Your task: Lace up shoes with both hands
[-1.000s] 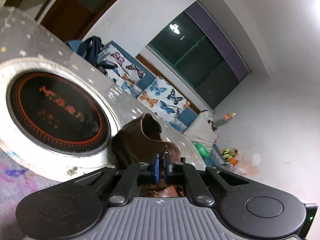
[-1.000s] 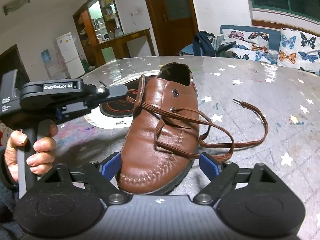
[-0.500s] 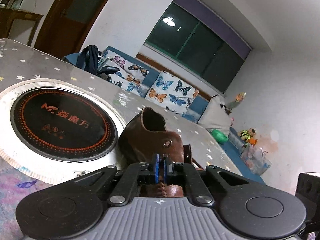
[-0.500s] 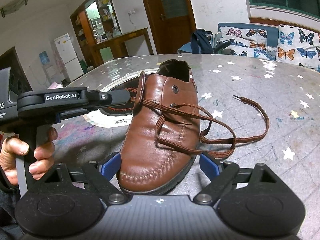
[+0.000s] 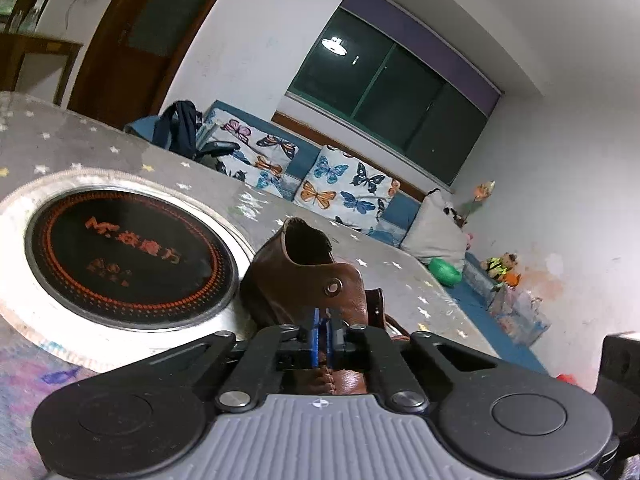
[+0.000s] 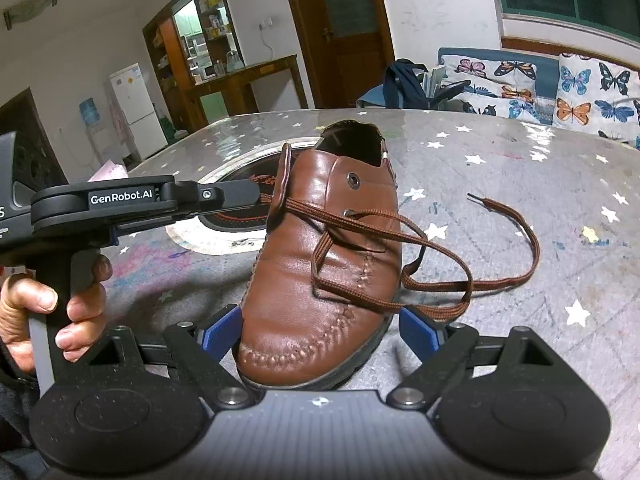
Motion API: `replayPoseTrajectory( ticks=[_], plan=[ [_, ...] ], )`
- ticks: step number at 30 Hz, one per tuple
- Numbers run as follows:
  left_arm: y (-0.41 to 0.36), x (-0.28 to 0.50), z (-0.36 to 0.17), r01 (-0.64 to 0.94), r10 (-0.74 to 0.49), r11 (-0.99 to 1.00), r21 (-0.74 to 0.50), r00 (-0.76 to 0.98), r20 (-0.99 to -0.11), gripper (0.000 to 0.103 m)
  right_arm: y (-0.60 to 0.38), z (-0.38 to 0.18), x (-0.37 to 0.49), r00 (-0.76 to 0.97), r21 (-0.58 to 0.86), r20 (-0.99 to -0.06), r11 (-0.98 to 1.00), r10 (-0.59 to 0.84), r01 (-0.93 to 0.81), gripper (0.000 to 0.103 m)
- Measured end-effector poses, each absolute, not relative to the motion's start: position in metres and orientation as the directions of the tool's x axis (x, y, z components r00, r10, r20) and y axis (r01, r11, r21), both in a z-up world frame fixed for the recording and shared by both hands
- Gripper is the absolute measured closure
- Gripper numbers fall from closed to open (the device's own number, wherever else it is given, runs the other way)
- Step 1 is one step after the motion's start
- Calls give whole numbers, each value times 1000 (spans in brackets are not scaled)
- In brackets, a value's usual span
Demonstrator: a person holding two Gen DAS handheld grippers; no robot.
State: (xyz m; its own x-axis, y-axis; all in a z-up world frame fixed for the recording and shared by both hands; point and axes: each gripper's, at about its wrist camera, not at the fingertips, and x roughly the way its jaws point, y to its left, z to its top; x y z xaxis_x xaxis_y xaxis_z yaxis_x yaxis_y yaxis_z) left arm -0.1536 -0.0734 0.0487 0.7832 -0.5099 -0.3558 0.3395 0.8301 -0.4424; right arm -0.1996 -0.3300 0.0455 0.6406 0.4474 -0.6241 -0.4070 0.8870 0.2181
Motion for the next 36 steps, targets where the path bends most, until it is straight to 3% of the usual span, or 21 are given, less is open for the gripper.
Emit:
replayPoseTrajectory(
  ticks=[6,15,28,36],
  plan=[
    [-69,-166,64,320,-428,889,-327,833,-350,100,-328,50,-195,641,204,-634,893,433,-401,14],
    [-23,-192,96,190,-281,932,-307,916,-287,100,-323,49,-193,629,188,-652,894,423,-406,4],
    [28,-239,142,-3,-33,979,-202,984,-175,100,-319,46,-190,631,157,-665,901,400,-405,3],
    [22,-257,158,-139,134,989,-48,987,-94,101,-319,46,-190,638,141,-661,900,396,-412,3]
  ],
)
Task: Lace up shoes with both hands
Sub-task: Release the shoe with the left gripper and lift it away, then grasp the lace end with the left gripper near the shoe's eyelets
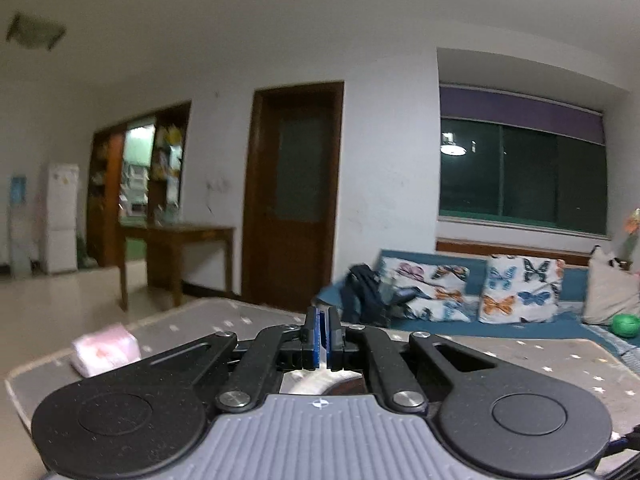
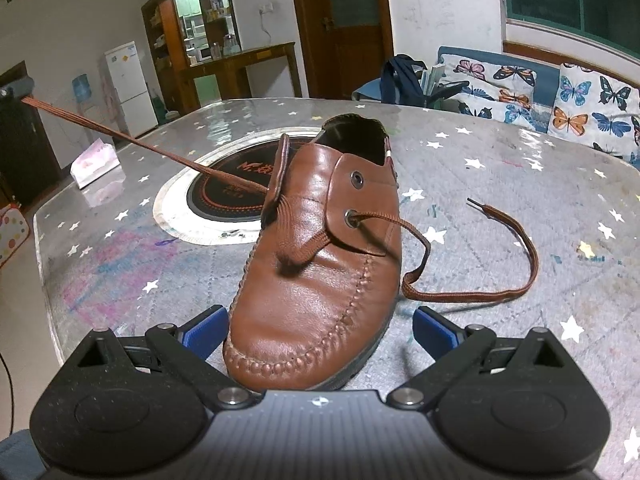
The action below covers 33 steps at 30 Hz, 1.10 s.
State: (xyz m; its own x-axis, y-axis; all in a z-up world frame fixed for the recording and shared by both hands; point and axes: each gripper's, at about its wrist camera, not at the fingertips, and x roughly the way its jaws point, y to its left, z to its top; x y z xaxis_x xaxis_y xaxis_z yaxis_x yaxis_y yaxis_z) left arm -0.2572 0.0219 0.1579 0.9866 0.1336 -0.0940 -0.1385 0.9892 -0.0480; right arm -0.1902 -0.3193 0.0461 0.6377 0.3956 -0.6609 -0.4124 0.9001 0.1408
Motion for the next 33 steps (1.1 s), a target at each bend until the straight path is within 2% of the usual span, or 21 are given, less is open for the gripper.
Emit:
replayPoseTrajectory(
  ticks=[5,11,17,26,28,33],
  plan=[
    [16,-253,156,-210,211,978,19,974,-82,101,-317,46,-190,639,140,-660,900,395,-412,3],
    [19,-250,161,-323,327,940,107,945,-24,101,-317,45,-188,636,145,-659,898,401,-416,3],
    [16,-251,162,-371,373,916,152,928,20,101,-316,46,-188,644,129,-656,898,395,-420,3],
    [15,-241,160,-370,376,910,186,927,5,101,-319,46,-189,644,130,-653,897,399,-423,3],
    [19,-240,163,-320,327,935,153,945,-23,101,-320,46,-189,645,131,-651,896,401,-424,3],
    [14,-233,156,-223,240,960,168,966,-94,101,-324,52,-193,660,120,-633,894,404,-432,3]
  ],
)
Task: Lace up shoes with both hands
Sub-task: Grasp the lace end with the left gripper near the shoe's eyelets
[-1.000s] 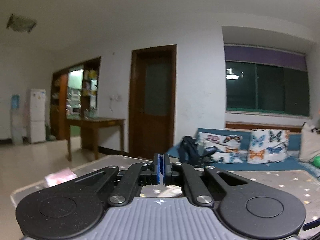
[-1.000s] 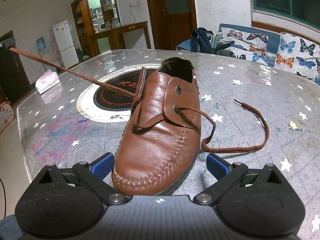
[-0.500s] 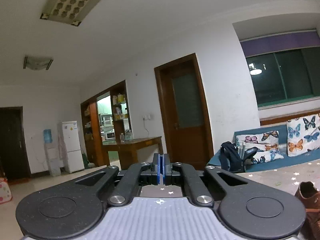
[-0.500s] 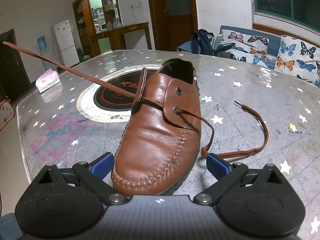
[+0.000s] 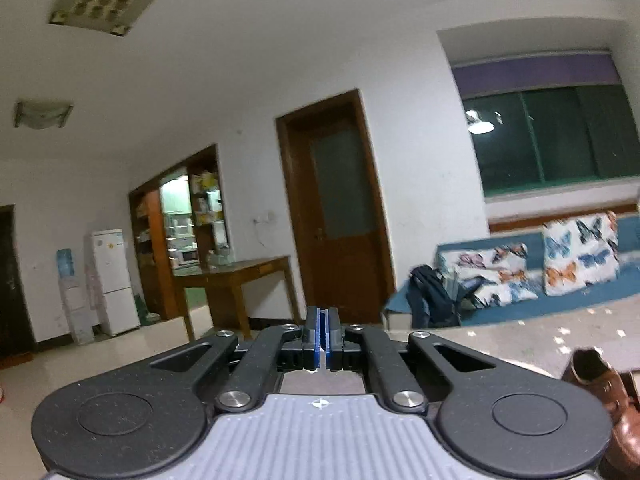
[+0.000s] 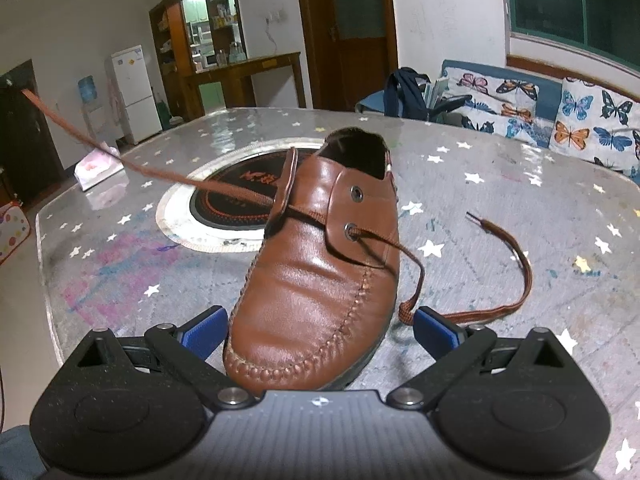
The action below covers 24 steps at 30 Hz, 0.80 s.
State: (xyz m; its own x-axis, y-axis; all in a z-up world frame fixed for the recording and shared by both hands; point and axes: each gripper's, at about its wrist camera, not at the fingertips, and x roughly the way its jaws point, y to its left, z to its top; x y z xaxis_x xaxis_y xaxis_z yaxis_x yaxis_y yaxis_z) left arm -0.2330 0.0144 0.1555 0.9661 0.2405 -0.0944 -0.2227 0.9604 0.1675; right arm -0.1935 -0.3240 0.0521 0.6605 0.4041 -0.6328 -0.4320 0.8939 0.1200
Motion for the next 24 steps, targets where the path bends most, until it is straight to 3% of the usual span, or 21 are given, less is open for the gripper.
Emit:
replayPoseTrajectory(
  ticks=[14,22,24],
  plan=[
    [-56,-195,92,258,-242,966,-20,872,-425,101,-335,66,-200,720,110,-564,901,405,-420,0],
    [-116,-167,72,469,-487,868,-163,736,-470,99,-344,71,-202,747,81,-557,919,363,-386,1],
    [-127,-159,69,508,-529,842,-183,705,-473,94,-346,70,-203,747,78,-560,920,358,-383,1]
  ],
)
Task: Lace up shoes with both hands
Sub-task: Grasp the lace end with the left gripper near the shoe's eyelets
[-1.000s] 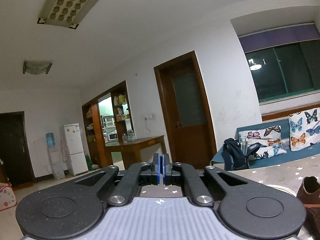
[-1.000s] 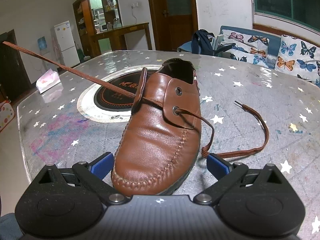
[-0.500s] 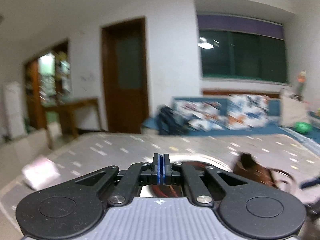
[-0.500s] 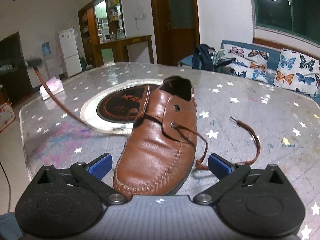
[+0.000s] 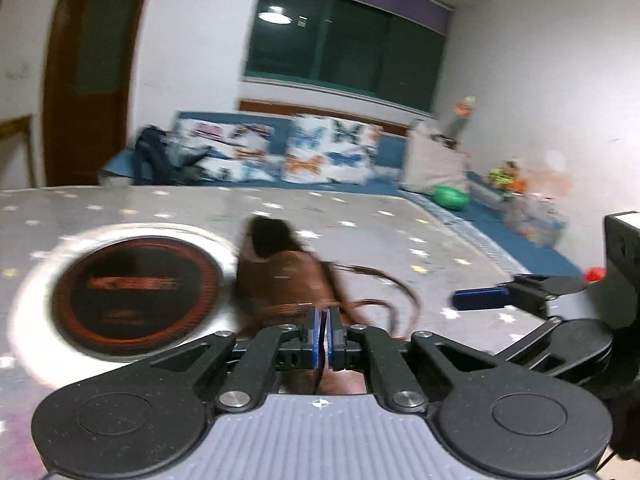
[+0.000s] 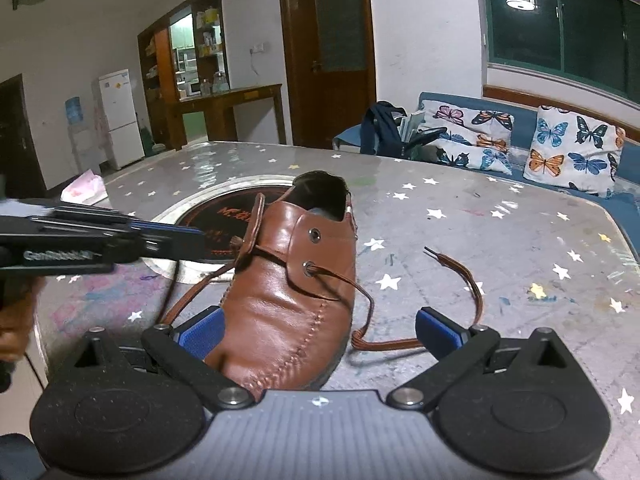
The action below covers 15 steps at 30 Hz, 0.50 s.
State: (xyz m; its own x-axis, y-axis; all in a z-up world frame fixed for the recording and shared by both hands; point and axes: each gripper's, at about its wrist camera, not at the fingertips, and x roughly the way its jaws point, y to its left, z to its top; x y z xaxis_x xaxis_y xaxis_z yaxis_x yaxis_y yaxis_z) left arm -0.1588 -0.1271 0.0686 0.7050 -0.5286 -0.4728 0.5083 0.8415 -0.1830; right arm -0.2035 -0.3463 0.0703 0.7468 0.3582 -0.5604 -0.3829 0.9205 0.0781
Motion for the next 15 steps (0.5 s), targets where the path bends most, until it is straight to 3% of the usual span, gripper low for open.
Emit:
replayPoseTrajectory(
  ticks=[3,6,11,15],
  plan=[
    [-138,-152,64,540,-566,816,-205,677,-470,75,-349,67,-204,742,78,-570,922,353,-380,4],
    [-136,-149,63,533,-585,808,-251,676,-448,45,-351,64,-204,734,84,-581,923,351,-375,6],
    [-115,-153,67,545,-620,785,-295,687,-379,33,-356,60,-202,721,111,-592,922,362,-372,13],
    [-97,-163,72,573,-626,778,-256,679,-382,33,-361,61,-201,708,144,-595,917,381,-372,25]
  ],
)
